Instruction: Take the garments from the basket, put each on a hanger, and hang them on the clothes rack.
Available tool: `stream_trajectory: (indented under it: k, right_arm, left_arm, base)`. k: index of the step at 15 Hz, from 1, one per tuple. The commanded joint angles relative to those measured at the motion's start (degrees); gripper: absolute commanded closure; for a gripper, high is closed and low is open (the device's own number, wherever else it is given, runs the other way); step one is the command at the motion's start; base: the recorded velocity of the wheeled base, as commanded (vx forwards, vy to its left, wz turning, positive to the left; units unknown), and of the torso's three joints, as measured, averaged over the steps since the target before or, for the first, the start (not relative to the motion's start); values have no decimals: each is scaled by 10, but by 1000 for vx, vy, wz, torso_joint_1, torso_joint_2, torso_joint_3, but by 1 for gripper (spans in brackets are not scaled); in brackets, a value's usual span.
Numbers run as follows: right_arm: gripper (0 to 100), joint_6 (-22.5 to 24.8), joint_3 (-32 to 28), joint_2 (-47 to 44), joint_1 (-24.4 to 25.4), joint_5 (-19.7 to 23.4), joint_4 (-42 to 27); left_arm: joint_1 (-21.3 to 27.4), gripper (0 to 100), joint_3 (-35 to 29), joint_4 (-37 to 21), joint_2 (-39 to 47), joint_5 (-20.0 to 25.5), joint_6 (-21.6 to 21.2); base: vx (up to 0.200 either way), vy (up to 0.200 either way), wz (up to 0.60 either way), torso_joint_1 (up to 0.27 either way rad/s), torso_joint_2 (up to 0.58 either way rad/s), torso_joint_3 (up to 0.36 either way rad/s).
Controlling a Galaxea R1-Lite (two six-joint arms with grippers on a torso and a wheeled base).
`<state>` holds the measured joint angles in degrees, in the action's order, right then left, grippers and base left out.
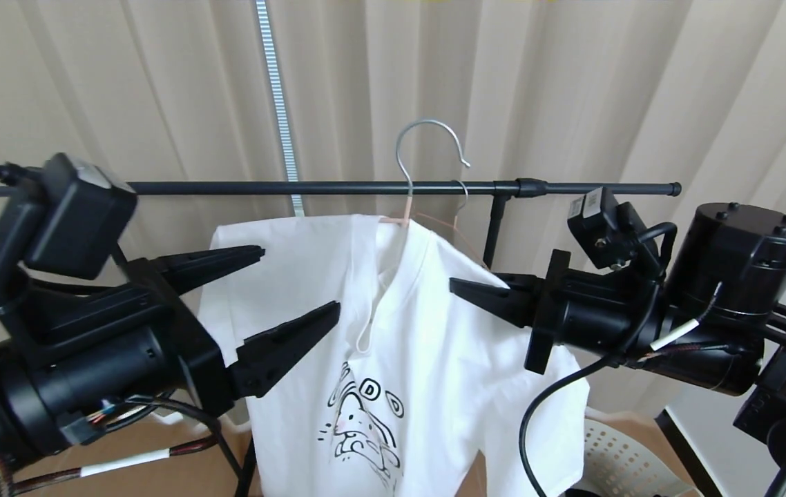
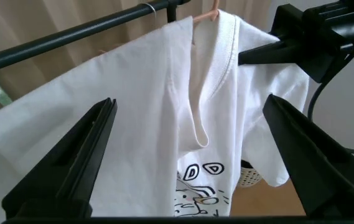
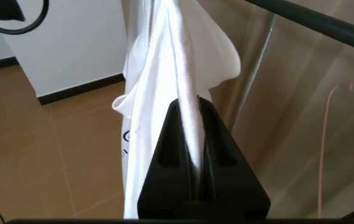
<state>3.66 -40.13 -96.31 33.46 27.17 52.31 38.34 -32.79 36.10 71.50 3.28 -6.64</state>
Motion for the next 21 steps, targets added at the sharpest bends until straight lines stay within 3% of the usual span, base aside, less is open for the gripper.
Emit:
stream_trajectory:
  k: [1,3,6,7,9,15,21]
  right_arm:
    - [100,2,2,12,-51,46,0]
    - [100,2,2,15,-105,111,0]
    - [100,18,12,15,-183,237,0]
    - [100,23,10,13,-198,261,0]
    - [100,23,10,13,-207,275,0]
    - [100,23,11,19,-210,276,0]
    - [100,23,17,31,-210,286,0]
  left_arm:
    - [-46,0,33,-3,-82,1,1]
    - [-99,0,46,-4,-90,25,8]
    - [-223,0,70,-5,-68,188,32]
    - [-248,0,76,-4,-47,221,47]
    - [-251,0,83,-3,-7,232,73]
    - [-256,0,84,6,94,255,73]
    - [-303,0,60,103,194,255,77]
  base:
    - [0,0,0,0,0,0]
    - [0,0,0,0,0,0]
    - [0,0,0,0,0,0]
    - [0,0,0,0,0,0]
    - [0,0,0,0,0,0]
    - [0,0,0,0,0,0]
    - [0,0,0,0,0,0]
